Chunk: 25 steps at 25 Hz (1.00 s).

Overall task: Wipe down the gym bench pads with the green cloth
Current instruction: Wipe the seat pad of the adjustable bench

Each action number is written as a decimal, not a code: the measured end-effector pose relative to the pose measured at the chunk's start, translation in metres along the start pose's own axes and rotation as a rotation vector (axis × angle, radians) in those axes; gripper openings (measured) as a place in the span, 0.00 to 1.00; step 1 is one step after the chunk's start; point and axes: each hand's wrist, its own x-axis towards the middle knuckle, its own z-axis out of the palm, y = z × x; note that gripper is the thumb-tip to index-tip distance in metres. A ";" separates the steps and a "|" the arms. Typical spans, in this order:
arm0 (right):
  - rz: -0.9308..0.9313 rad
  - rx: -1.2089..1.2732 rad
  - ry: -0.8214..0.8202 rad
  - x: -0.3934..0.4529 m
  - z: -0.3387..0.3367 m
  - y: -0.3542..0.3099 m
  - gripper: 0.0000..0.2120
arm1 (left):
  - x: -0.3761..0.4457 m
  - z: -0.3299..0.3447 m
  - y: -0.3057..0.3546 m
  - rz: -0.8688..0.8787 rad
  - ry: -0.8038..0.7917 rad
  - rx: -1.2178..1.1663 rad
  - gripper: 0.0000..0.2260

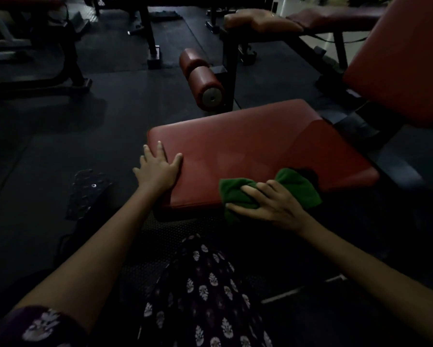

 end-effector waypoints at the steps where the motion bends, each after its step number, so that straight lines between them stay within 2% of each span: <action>1: 0.004 -0.017 0.038 0.013 -0.001 -0.007 0.22 | -0.001 -0.001 0.002 -0.003 0.004 0.054 0.33; 2: -0.003 -0.042 0.071 0.020 0.002 -0.015 0.23 | -0.002 -0.003 0.006 -0.005 0.010 0.118 0.32; 4: -0.009 -0.085 0.030 0.011 0.000 -0.022 0.24 | -0.006 -0.006 0.016 0.034 0.024 0.225 0.29; 6: 0.073 -0.135 -0.034 -0.027 -0.007 -0.010 0.24 | -0.012 -0.008 0.036 0.185 0.029 0.219 0.27; 8: 0.351 -0.166 -0.037 -0.065 -0.009 -0.003 0.30 | -0.021 -0.001 0.070 0.419 0.006 0.182 0.26; 10: 0.829 -0.121 0.048 -0.079 -0.006 -0.013 0.33 | -0.033 0.016 0.111 0.610 -0.060 0.156 0.26; 12: 1.235 -0.023 0.184 -0.062 0.004 -0.038 0.29 | -0.042 0.036 0.143 0.688 -0.129 0.151 0.27; 13: 1.358 0.046 0.251 -0.046 0.011 -0.052 0.28 | -0.044 0.044 0.151 0.695 -0.135 0.163 0.27; 17: 1.590 0.231 0.424 -0.004 0.024 -0.080 0.21 | -0.036 0.057 0.149 0.691 -0.084 0.185 0.28; 18: 1.714 0.223 0.505 -0.009 0.022 -0.067 0.20 | -0.035 0.058 0.147 0.694 -0.078 0.177 0.28; 20: 2.090 0.232 0.679 -0.040 0.018 -0.022 0.22 | -0.034 0.059 0.148 0.701 -0.064 0.166 0.28; 22: 2.374 0.340 0.780 -0.081 0.012 0.025 0.24 | -0.035 0.061 0.150 0.704 -0.045 0.155 0.28; 23: 2.402 0.385 0.816 -0.091 0.008 0.039 0.24 | -0.035 0.061 0.150 0.703 -0.036 0.151 0.28; 25: 2.323 0.381 0.877 -0.081 0.005 0.035 0.24 | -0.036 0.061 0.150 0.700 -0.026 0.144 0.28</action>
